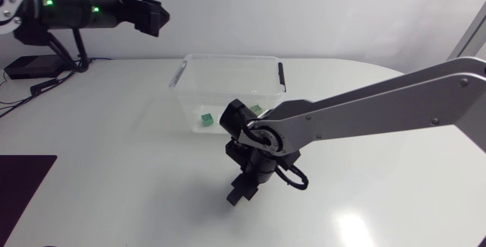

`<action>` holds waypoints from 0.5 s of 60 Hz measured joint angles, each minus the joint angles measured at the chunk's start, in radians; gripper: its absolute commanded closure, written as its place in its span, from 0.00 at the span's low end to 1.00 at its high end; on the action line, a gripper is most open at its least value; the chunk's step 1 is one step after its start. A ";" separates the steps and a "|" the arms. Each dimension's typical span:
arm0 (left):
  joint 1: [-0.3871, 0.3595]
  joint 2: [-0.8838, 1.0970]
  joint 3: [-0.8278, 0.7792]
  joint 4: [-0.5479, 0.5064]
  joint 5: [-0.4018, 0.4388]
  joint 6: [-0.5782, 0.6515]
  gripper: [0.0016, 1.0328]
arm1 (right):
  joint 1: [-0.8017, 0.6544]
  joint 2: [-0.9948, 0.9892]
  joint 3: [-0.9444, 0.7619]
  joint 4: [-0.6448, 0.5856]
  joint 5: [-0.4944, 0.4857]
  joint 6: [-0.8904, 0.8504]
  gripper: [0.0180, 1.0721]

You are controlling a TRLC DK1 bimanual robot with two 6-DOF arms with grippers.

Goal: Place the duplo bricks in the container

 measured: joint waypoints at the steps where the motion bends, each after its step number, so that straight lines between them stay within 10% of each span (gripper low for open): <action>1: 0.002 -0.014 -0.010 -0.003 0.000 0.000 0.04 | 0.001 0.000 0.000 0.001 0.000 0.000 0.72; 30: 0.063 -0.369 -0.358 -0.021 0.001 0.001 0.04 | 0.019 -0.219 -0.034 -0.013 0.012 0.008 0.75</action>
